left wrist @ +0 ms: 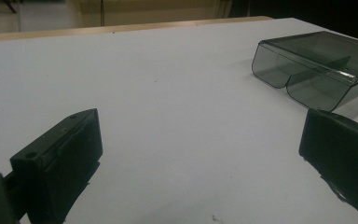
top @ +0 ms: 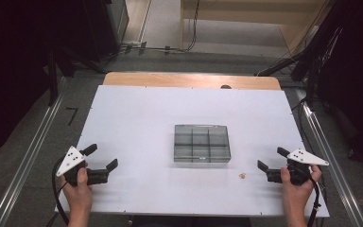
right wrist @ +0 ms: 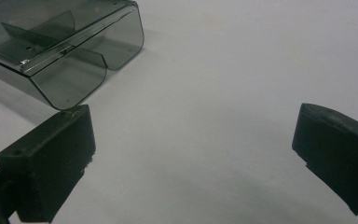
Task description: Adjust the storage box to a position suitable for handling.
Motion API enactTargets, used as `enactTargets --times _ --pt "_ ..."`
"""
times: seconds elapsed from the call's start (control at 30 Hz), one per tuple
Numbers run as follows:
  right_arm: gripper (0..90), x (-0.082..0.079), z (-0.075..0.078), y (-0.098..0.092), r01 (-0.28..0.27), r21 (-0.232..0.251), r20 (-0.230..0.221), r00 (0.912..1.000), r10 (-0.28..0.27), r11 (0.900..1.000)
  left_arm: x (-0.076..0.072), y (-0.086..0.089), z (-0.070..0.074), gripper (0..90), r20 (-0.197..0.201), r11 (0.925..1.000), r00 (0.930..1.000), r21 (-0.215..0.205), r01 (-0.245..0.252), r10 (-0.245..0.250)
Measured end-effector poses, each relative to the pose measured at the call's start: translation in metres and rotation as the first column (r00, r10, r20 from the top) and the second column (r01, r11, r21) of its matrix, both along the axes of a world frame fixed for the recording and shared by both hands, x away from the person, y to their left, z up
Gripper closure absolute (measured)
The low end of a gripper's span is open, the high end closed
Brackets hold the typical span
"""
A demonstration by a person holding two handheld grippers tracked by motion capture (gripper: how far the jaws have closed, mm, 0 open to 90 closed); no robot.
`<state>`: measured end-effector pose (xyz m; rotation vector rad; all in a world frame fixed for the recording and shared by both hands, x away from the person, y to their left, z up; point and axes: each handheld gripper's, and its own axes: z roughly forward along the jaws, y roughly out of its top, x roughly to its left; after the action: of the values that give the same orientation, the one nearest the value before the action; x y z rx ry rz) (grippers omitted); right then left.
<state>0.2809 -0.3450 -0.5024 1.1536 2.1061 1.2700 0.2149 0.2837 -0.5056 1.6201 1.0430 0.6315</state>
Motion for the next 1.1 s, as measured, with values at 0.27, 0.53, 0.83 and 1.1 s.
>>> enactTargets --times 0.27,0.53,0.83,1.1 --pt "0.2 0.002 0.002 0.001 -0.001 0.001 -0.013 0.9999 0.001 1.000 0.001 0.001 -0.001 0.0 -0.007 0.9999 1.0000 -0.015 -0.005 0.005" --pt "60.7 0.004 0.017 0.017 -0.013 0.032 -0.016 0.9998 0.014 0.999 0.001 0.001 -0.001 0.0 -0.016 0.9999 0.9999 -0.010 0.005 -0.005" --pt "87.5 0.022 0.040 0.035 -0.005 -0.056 -0.073 0.9973 0.001 0.998 0.002 0.000 -0.002 0.0 -0.027 0.9999 0.9996 -0.012 0.011 -0.011" --pt "87.7 0.048 0.052 0.062 -0.070 -0.072 -0.169 0.9840 0.057 0.995 0.002 0.000 -0.002 0.0 -0.026 0.9996 0.9996 -0.025 0.012 -0.012"
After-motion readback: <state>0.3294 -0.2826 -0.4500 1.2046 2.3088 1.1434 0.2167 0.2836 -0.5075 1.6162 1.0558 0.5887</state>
